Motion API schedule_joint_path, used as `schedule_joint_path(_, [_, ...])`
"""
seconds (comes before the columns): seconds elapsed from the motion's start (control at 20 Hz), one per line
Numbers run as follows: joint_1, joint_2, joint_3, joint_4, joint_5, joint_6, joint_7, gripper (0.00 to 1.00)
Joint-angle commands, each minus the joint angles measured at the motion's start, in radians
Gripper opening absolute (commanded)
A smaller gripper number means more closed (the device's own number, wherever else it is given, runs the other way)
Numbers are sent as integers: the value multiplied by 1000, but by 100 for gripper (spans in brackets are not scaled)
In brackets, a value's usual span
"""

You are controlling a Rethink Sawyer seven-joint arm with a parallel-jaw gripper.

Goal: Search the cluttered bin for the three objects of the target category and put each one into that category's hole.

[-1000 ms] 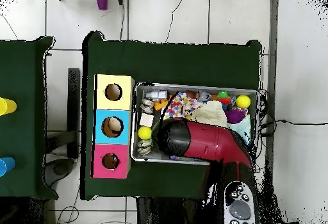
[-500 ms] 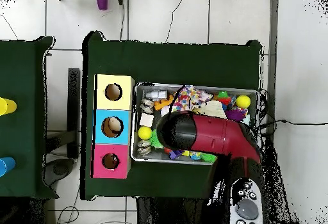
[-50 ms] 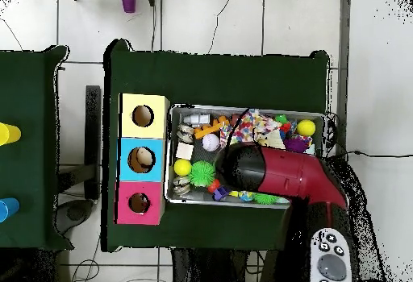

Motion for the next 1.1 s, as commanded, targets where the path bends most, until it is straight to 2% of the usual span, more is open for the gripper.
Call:
schedule_joint_path(0.05, [-48, 32, 61, -14, -86, 9, -78, 0])
schedule_joint_path(0.5, [-67, 33, 81, 30, -108, -55, -36, 0])
schedule_joint_path(0.55, [-72, 31, 88, 36, -106, -65, -35, 100])
schedule_joint_path(0.7, [-49, 26, 77, 33, -122, -97, -5, 100])
schedule_joint_path(1.1, [-60, 47, 107, 47, -82, -117, 17, 100])
